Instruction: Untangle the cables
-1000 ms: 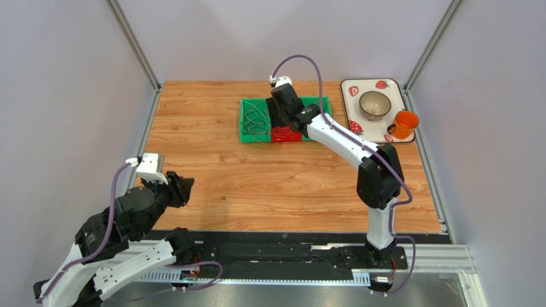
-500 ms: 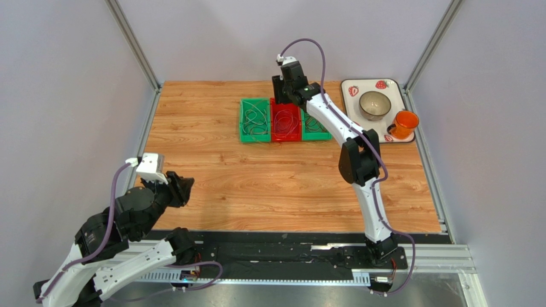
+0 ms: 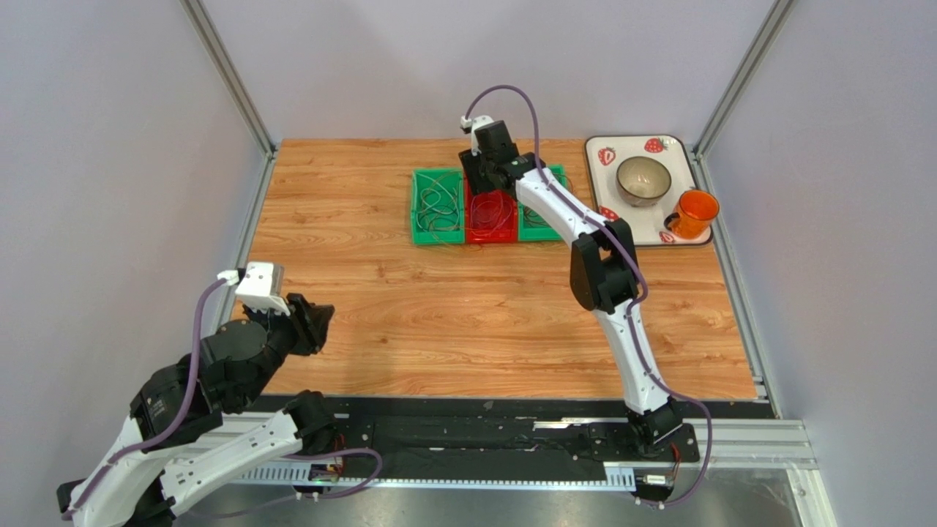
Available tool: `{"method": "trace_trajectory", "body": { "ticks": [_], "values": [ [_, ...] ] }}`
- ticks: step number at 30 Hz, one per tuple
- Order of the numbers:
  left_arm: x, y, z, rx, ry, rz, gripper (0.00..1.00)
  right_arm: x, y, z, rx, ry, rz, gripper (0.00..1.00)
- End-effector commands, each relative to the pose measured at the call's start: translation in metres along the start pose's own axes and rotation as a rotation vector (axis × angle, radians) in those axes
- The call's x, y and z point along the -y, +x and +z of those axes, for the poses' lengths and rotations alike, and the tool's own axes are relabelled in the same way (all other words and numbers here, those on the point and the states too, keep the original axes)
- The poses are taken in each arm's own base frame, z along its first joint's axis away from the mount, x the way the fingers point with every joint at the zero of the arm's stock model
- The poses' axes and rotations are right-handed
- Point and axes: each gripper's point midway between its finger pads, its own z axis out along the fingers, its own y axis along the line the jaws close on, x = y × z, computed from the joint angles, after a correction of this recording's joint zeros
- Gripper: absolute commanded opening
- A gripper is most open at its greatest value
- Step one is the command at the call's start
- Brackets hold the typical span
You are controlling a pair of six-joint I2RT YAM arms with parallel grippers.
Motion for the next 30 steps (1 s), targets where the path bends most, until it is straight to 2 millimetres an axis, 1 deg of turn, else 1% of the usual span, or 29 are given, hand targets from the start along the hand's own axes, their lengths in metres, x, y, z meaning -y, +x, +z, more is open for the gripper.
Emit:
{"method": "trace_trajectory", "body": {
  "ticks": [1,6,9,14,16,22,26,30],
  "values": [
    [0.003,-0.003,0.005,0.002,-0.007,0.017,0.46,0.016,-0.031,0.003,0.104,0.064,-0.044,0.52],
    [0.005,-0.002,0.007,-0.007,-0.010,0.025,0.46,0.025,-0.039,0.005,0.139,0.118,-0.049,0.53],
    [0.006,-0.001,0.008,-0.014,-0.011,0.031,0.46,0.032,-0.039,0.009,0.139,0.161,-0.046,0.53],
    [0.007,-0.001,0.010,-0.020,-0.015,0.036,0.46,0.030,-0.030,0.019,0.119,0.157,-0.025,0.54],
    [0.007,0.000,0.011,-0.023,-0.015,0.037,0.46,0.031,-0.029,0.020,0.119,0.164,-0.017,0.53],
    [0.008,0.000,0.012,-0.027,-0.014,0.039,0.46,0.031,-0.019,0.027,0.097,0.171,-0.013,0.52],
    [0.008,0.001,0.013,-0.030,-0.020,0.043,0.46,0.031,-0.017,0.026,0.093,0.168,-0.007,0.51],
    [0.009,0.001,0.013,-0.032,-0.016,0.044,0.45,0.030,-0.017,0.026,0.100,0.163,-0.001,0.45]
  ]
}}
